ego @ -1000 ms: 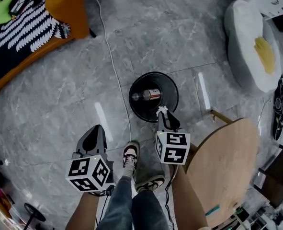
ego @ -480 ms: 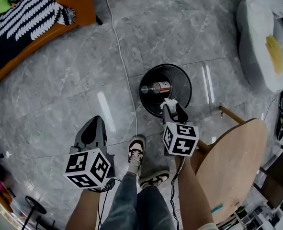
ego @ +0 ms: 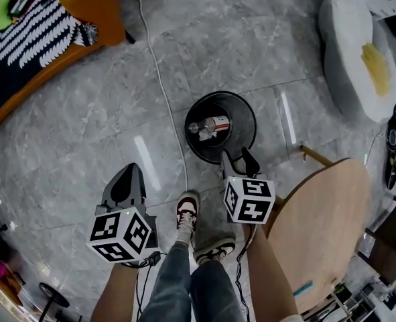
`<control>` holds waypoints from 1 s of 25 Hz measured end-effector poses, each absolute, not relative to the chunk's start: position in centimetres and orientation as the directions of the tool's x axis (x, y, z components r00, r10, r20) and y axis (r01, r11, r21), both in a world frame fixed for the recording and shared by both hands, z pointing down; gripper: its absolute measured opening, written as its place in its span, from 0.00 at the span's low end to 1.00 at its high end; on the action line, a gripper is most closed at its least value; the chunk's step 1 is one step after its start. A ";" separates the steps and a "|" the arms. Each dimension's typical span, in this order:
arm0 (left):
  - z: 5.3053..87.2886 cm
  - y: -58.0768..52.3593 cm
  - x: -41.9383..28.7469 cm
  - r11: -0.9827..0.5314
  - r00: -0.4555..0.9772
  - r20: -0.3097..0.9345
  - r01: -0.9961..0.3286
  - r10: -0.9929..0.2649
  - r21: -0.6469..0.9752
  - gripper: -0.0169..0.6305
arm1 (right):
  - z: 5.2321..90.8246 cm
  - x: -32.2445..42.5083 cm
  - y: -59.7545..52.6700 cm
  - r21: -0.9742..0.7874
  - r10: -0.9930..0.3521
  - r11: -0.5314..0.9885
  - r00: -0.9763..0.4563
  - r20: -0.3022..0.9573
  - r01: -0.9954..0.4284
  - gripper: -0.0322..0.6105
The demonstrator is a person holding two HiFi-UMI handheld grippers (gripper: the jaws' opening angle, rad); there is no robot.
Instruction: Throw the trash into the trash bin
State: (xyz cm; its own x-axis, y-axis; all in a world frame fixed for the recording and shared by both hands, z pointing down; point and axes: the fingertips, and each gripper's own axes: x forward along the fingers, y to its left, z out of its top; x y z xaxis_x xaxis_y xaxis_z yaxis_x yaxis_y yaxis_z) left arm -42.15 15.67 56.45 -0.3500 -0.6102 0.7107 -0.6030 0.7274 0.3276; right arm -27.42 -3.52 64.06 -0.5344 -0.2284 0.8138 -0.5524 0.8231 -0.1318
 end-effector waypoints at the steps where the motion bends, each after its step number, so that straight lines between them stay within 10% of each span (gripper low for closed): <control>1: 56.3 15.4 -41.8 0.721 -0.345 0.709 -0.610 -0.615 0.328 0.01 | 63.6 -27.1 -3.6 -0.133 -0.233 0.822 -0.539 0.810 -0.555 0.38; 25: 48.2 3.3 -26.4 0.427 -0.116 0.650 -0.837 -0.751 0.343 0.01 | 49.1 -7.0 -7.9 -0.208 -0.454 0.575 -0.520 0.723 -0.791 0.35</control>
State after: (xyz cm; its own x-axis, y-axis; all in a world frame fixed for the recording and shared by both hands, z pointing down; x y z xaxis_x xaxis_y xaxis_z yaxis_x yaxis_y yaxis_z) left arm -26.41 3.25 48.25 -0.1164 -0.7508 0.6502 -0.8365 0.4270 0.3433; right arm -7.02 -7.89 49.12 -0.5201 -0.4544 0.7232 -0.7913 0.5751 -0.2077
